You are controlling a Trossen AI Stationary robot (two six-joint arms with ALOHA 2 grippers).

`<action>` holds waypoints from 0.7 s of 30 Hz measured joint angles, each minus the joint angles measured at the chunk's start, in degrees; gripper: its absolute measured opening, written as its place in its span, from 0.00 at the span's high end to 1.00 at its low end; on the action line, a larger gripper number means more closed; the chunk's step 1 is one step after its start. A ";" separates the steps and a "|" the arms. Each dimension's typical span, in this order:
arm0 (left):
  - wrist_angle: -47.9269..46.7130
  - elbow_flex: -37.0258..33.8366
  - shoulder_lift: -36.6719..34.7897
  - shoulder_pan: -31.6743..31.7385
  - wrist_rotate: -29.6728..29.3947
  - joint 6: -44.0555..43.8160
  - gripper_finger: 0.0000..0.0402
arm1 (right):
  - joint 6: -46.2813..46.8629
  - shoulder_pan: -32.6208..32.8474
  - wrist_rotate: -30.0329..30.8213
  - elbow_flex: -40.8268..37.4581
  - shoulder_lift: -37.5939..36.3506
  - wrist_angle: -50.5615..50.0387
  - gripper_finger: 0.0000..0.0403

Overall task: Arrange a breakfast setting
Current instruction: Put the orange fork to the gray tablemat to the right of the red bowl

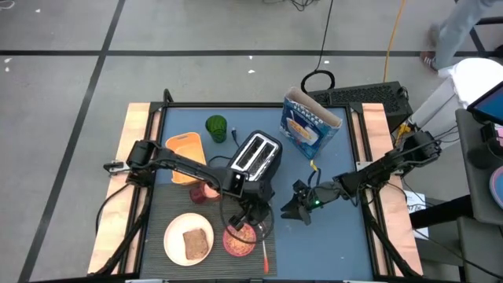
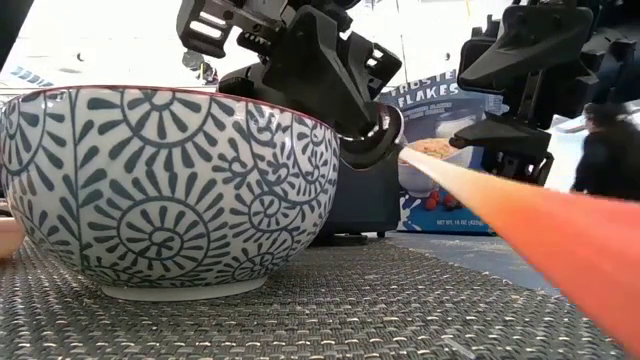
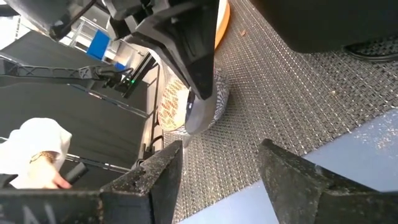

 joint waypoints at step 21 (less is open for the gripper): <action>4.77 -4.87 0.20 -2.25 -2.06 1.34 0.94 | -0.20 0.00 -0.02 0.00 0.00 -0.03 0.50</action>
